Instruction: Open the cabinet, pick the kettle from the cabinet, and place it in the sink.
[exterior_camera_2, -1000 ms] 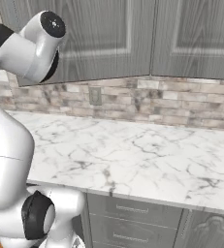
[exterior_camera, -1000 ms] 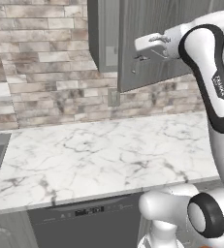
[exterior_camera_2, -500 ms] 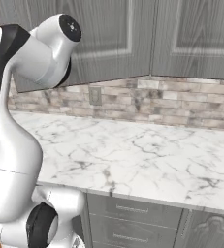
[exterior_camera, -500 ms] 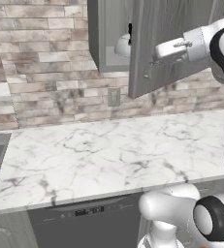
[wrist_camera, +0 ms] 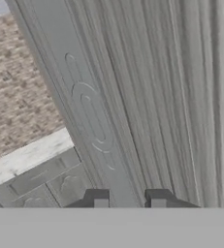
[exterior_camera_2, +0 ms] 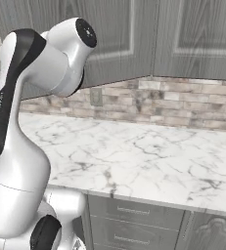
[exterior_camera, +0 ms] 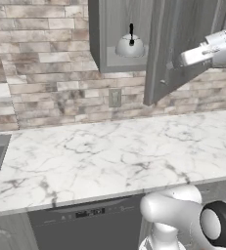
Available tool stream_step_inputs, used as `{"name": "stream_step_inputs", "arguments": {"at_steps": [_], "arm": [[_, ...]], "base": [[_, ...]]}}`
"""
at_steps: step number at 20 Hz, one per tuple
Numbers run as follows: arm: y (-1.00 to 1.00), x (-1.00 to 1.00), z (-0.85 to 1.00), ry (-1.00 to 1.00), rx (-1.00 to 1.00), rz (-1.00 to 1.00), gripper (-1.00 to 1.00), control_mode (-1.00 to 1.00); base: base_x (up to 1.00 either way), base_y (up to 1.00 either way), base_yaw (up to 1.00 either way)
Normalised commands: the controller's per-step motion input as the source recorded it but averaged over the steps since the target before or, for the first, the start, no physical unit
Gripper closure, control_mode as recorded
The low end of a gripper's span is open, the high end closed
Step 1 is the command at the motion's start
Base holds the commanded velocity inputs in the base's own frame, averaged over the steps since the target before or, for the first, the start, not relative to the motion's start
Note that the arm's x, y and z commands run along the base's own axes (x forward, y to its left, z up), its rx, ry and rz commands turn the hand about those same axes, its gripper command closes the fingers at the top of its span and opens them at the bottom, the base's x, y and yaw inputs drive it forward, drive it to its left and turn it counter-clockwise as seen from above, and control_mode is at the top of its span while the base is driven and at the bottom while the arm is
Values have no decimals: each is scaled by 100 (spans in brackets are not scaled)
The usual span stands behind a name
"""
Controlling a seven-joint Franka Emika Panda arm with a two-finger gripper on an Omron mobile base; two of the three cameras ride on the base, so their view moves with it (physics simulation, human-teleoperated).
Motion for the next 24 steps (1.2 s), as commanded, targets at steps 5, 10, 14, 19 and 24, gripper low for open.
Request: {"name": "stream_step_inputs", "arguments": {"at_steps": [5,10,14,19,24], "arm": [[-24,-55,0,-3,0,3,100,-100],[-27,-51,0,0,5,0,100,-100],[-30,-47,0,0,11,0,100,-100],[-33,-40,-1,-2,14,0,100,-100],[-30,-25,-3,0,12,0,100,-100]], "base": [[0,0,0],[0,0,0],[0,0,0],[0,0,0],[0,0,0]]}}
